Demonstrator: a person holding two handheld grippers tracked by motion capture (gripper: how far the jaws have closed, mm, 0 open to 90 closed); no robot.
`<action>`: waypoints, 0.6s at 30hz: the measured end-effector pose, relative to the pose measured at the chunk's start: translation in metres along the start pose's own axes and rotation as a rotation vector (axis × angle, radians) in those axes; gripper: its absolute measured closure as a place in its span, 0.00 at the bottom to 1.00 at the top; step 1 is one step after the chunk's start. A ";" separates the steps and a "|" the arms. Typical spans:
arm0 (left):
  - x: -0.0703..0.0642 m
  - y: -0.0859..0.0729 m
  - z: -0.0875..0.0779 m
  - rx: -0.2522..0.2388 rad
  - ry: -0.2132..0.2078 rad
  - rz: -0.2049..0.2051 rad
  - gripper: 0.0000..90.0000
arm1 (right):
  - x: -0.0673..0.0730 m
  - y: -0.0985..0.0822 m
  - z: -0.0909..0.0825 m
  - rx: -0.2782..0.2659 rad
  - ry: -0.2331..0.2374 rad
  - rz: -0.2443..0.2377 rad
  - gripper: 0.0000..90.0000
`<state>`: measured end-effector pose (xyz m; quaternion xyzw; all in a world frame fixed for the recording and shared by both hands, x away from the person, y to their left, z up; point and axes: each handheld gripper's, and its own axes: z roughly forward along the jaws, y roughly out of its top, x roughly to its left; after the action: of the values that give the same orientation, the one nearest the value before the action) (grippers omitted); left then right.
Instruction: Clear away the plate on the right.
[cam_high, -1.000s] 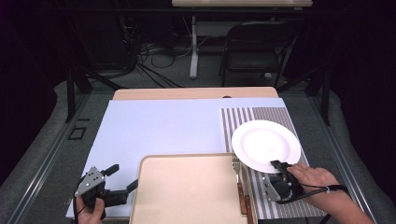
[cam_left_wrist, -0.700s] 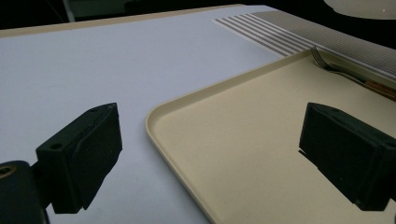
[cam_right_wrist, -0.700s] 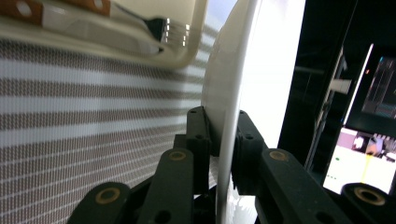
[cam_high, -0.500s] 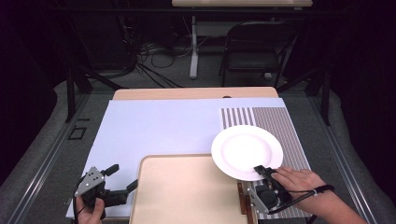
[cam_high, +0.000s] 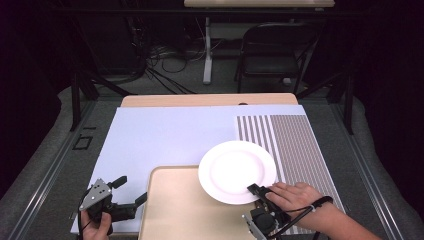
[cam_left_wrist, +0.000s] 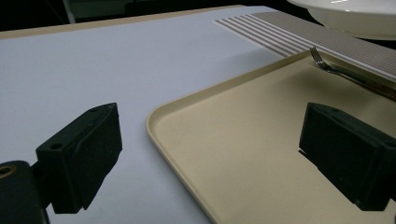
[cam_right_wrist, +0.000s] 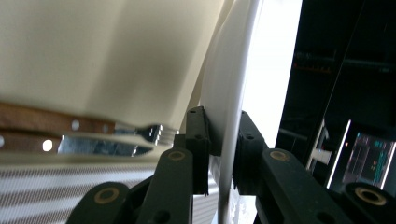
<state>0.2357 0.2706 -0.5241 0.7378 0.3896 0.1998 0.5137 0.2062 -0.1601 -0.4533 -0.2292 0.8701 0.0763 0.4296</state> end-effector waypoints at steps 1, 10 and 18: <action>0.000 0.000 0.000 0.004 0.000 0.000 0.07 | 0.001 0.004 0.000 -0.008 -0.005 -0.001 0.89; 0.000 0.000 -0.001 0.002 0.000 0.000 0.07 | 0.002 0.025 0.003 -0.076 0.000 -0.024 0.89; 0.001 0.000 -0.001 0.000 -0.001 0.000 0.07 | 0.004 0.036 0.006 -0.112 0.007 -0.047 0.88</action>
<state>0.2358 0.2716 -0.5240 0.7380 0.3893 0.1995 0.5138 0.1914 -0.1279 -0.4627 -0.2737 0.8603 0.1140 0.4146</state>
